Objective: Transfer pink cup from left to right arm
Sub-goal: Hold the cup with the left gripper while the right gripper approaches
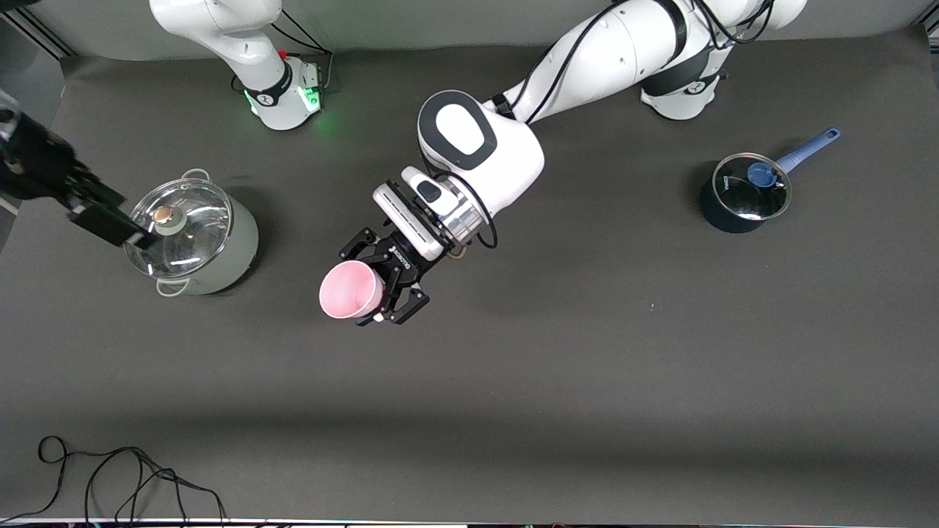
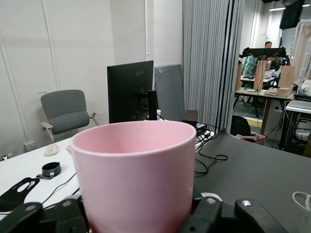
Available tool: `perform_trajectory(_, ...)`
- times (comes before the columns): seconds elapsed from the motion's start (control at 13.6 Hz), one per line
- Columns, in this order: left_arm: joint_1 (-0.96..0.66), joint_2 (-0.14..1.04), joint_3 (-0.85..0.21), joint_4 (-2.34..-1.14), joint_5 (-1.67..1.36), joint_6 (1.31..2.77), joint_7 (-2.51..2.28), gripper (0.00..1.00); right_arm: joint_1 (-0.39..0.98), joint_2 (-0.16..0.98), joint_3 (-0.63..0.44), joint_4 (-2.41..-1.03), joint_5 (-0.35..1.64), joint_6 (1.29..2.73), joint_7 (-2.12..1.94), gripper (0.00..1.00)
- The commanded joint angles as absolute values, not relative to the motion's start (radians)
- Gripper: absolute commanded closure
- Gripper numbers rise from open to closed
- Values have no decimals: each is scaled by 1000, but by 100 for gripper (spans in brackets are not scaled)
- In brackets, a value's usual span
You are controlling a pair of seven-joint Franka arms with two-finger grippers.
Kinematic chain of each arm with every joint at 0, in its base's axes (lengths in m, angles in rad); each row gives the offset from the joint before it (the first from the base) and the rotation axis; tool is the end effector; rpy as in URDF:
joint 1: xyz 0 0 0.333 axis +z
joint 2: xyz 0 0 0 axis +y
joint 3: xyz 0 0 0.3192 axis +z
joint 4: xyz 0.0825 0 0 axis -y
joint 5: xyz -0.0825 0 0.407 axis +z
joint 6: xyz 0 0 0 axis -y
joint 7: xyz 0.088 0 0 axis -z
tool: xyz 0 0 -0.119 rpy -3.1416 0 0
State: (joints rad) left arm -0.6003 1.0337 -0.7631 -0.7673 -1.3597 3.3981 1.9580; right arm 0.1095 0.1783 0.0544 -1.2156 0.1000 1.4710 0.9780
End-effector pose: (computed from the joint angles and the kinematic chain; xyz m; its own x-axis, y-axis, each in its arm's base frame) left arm 0.5827 -0.5955 0.4323 0.1162 -0.1183 0.9862 -0.7600 -0.6498 0.0117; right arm 0.6109 0.1100 0.6744 0.6970 -0.7156 -0.0460 -0.7148 -0.6881 -0.1248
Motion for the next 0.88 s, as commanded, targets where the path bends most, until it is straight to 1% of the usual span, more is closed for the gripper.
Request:
perform_trajectory(0.0, -621, 1028, -747, -749, -1350, 3419, 1933, 100, 109, 327, 135, -1013, 97, 1401, 1106, 0)
perform_trajectory(0.07, -621, 1029, -747, -749, -1351, 3419, 1933, 100, 130, 333, 155, -1006, 86, 1401, 1121, 0)
perform_trajectory(0.22, -621, 1028, -747, -749, -1351, 3419, 1933, 100, 225, 360, 156, -988, 42, 1401, 1146, 1)
perform_trajectory(0.37, -621, 1029, -747, -749, -1350, 3419, 1933, 100, 296, 409, 156, -936, 15, 1405, 1230, 1)
perform_trajectory(0.66, -621, 1029, -747, -749, -1350, 3419, 1933, 100, 353, 422, 156, -923, 15, 1410, 1311, 1)
perform_trajectory(0.81, -621, 1029, -747, -749, -1350, 3421, 1933, 100, 353, 422, 156, -923, 15, 1417, 1315, 1)
